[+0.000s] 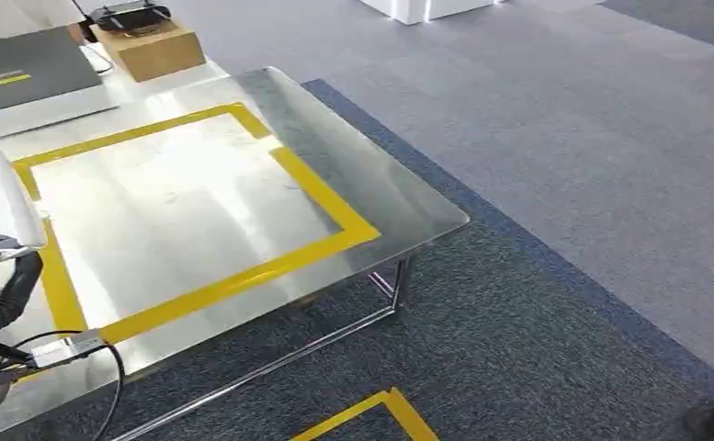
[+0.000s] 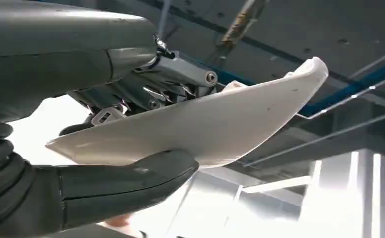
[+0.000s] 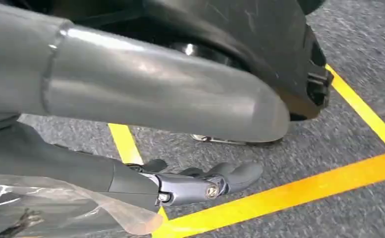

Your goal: Take the parts from the cabinet and place them on the table.

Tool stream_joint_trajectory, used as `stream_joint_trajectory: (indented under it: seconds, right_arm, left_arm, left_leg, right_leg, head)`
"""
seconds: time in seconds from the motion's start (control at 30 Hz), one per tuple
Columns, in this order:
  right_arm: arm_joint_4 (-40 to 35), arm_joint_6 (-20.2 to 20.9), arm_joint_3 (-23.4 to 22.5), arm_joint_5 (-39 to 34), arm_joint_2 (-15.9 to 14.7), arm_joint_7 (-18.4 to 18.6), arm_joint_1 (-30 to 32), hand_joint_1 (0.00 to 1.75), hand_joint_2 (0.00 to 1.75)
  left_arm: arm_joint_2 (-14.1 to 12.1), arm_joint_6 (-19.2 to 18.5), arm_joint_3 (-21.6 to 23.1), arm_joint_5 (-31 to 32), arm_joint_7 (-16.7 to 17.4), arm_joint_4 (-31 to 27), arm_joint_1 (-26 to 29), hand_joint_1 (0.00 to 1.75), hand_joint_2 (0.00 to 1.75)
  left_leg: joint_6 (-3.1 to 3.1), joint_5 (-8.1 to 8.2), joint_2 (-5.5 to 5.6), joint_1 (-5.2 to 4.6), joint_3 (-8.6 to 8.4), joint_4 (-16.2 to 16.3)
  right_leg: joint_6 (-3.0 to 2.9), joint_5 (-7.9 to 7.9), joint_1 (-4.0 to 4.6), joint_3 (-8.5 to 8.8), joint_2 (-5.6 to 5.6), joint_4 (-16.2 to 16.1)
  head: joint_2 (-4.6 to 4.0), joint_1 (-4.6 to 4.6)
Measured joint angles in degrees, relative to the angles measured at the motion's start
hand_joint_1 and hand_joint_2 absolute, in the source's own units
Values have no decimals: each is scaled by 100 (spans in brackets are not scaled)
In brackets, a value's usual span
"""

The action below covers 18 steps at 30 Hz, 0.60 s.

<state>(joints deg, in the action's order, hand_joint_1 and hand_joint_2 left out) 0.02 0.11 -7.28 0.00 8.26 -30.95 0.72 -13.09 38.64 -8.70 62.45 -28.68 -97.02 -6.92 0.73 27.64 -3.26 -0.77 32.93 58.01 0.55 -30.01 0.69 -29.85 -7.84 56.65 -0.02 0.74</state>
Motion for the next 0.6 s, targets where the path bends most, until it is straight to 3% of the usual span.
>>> stream_joint_trajectory:
  seconds: [0.03,0.07,0.1,0.13,0.17,0.2,0.23,0.27,0.33,0.37,0.4,0.5,0.53,0.57,0.6]
  right_arm:
    - [-2,0,0,2,0,2,-12,0,0]
    - [-2,0,0,2,-2,0,-26,0,0]
    - [-2,0,0,4,-2,0,-32,0,0]
    - [-2,0,0,4,-2,4,-30,0,0]
    - [-2,0,0,4,-7,4,-21,0,0]
    - [0,-2,-2,4,-7,9,-8,0,0]
    - [0,0,-2,4,-7,9,0,0,0]
    - [0,0,-2,4,-7,9,1,0,0]
    - [-2,0,-9,4,-9,9,-8,0,0]
    - [-2,0,-13,4,-11,9,-9,0,0]
    - [0,0,-22,4,-11,9,-10,0,0]
    - [0,2,-26,11,-13,11,-6,0,0]
    - [0,2,-26,15,-13,11,-11,0,0]
    - [0,7,-28,20,-13,11,-25,0,0]
    - [0,15,-33,22,-15,9,-28,0,0]
  left_arm:
    - [-15,0,4,4,4,-2,-4,175,175]
    - [-24,0,9,9,4,-2,-5,175,175]
    - [-29,0,11,11,9,2,-27,175,175]
    - [-20,0,22,11,13,2,-34,175,175]
    - [-15,0,35,11,18,2,-32,175,175]
    - [-15,0,48,11,24,6,-29,175,175]
    - [-11,0,59,11,24,9,-29,175,175]
    - [-11,0,66,13,24,11,-28,175,175]
    - [-11,0,79,11,24,11,-30,175,175]
    - [-11,0,81,11,24,11,-36,175,175]
    - [-13,0,83,11,26,9,-45,175,175]
    - [-24,0,112,17,50,15,-36,175,175]
    - [-40,0,114,17,59,15,-35,175,175]
    - [-50,0,116,17,66,15,-21,175,175]
    - [-68,0,118,20,79,17,-48,175,175]
  left_leg:
    - [47,-32,73,30,-12,-50]
    - [75,-54,123,57,-19,-64]
    - [100,-64,176,76,-8,-63]
    - [109,-68,239,82,0,-63]
    - [113,-69,315,82,8,-62]
    - [118,-72,402,82,12,-60]
    - [118,-73,481,82,8,-59]
    - [117,-73,550,84,4,-57]
    - [111,-71,728,90,-11,-46]
    - [91,-63,800,99,-8,-31]
    - [58,-57,868,67,25,-2]
    - [-51,-125,1076,129,100,-18]
    - [-84,-128,1143,120,106,-13]
    - [-100,-56,959,116,122,41]
    - [-138,89,642,88,211,241]
  right_leg:
    - [45,-36,7,10,-47,8]
    - [96,-137,-25,-72,311,110]
    - [115,-315,-48,-199,590,400]
    - [133,-538,-64,-412,712,863]
    - [152,-756,-70,-678,759,1398]
    - [159,-871,-71,-906,767,1825]
    - [160,-814,-72,-984,769,1917]
    - [155,-669,-73,-944,772,1789]
    - [133,-49,-93,-500,872,753]
    - [128,151,-123,-284,1136,246]
    - [116,61,-152,-204,1337,123]
    - [37,42,-106,-131,1164,88]
    - [-3,65,-127,-116,1093,47]
    - [-42,87,-152,-94,1001,12]
    - [-71,82,-148,-85,946,0]
  head:
    - [0,0]
    - [0,17]
    - [0,26]
    - [0,50]
    - [0,57]
    - [0,53]
    - [0,55]
    - [0,57]
    - [0,55]
    - [0,57]
    - [0,48]
    - [2,52]
    - [2,39]
    - [0,55]
    - [0,-4]
